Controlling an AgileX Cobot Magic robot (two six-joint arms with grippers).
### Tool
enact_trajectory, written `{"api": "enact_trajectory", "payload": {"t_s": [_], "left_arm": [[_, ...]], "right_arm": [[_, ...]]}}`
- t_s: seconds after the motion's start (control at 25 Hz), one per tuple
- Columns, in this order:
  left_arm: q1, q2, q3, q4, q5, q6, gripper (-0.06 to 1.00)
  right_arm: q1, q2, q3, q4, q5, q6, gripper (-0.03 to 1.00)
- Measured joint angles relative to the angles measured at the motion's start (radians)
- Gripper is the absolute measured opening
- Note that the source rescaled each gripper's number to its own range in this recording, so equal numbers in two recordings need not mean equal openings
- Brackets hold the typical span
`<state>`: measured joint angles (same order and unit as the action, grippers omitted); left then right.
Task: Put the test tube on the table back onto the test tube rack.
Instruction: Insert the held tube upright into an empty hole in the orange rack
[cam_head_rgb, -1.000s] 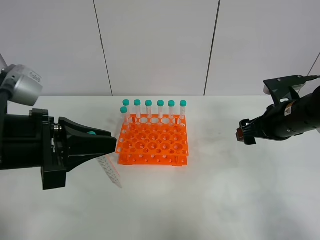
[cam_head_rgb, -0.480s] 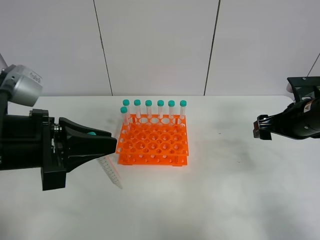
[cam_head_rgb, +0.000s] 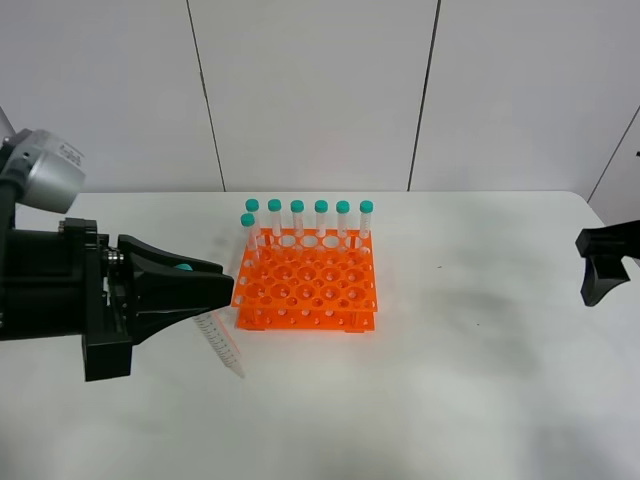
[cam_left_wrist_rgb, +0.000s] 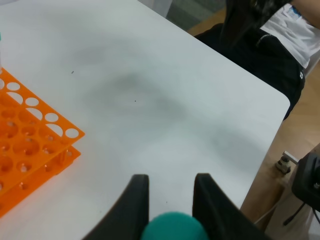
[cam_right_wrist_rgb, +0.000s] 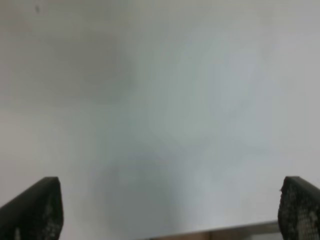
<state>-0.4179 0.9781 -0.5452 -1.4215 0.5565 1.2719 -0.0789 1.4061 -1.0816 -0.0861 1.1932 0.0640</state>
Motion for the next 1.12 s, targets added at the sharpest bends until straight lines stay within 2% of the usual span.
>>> {"api": "enact_trajectory", "payload": {"t_s": [0.28,0.44,1.12], "left_arm": [[0.000,0.000,0.000,0.000,0.000,0.007,0.01],[0.000,0.000,0.000,0.000,0.000,0.009,0.01],[0.000,0.000,0.000,0.000,0.000,0.010,0.01]], "right_arm": [[0.000,-0.106,-0.157,-0.001,0.012,-0.007,1.00],[0.000,-0.196,-0.162,0.015,0.017,-0.064,1.00],[0.000,-0.673,-0.162,0.025,0.020,-0.064,1.00]]}}
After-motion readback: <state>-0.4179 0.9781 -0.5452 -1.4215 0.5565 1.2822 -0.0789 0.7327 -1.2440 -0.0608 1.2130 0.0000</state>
